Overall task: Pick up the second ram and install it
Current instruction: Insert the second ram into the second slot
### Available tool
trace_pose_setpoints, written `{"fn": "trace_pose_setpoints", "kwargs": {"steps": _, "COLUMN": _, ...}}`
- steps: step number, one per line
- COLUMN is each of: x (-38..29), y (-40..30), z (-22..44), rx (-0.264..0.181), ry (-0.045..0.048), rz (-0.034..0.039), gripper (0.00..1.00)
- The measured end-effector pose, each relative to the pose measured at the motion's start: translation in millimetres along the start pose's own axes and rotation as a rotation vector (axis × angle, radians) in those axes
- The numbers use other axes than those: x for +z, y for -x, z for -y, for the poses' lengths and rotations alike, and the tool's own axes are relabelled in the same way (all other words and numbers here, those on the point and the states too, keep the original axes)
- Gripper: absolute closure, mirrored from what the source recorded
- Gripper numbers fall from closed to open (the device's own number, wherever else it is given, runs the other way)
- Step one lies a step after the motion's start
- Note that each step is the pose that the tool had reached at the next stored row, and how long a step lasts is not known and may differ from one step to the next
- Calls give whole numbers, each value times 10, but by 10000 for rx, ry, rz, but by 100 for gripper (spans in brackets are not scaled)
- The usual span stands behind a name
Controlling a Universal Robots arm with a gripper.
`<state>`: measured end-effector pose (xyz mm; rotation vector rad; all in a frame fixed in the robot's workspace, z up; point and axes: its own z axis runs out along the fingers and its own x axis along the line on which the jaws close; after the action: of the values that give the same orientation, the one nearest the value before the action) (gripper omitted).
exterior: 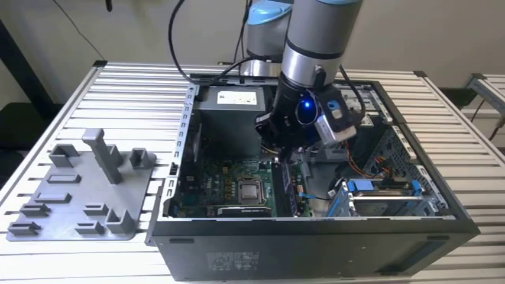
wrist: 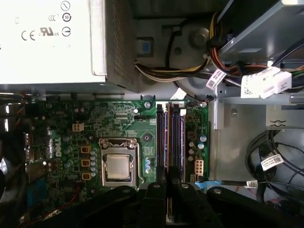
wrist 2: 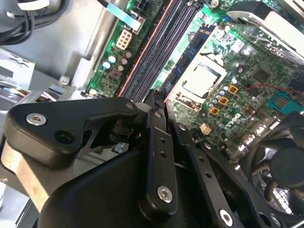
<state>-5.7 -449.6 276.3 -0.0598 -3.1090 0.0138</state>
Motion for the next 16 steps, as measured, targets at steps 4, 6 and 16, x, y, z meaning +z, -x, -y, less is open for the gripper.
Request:
{"fn": "trace_pose_setpoints", "kwargs": {"steps": 4, "x": 33, "y": 0, "z": 0, "rx": 0, "ry": -32, "rz": -188, "gripper": 85}}
{"fn": "trace_pose_setpoints", "kwargs": {"steps": 6, "x": 61, "y": 1, "z": 0, "rx": 2, "ry": -48, "rz": -198, "gripper": 85}}
{"fn": "trace_pose_setpoints", "kwargs": {"steps": 16, "x": 244, "y": 9, "z": 32, "rx": 0, "ry": -49, "rz": -199, "gripper": 85}}
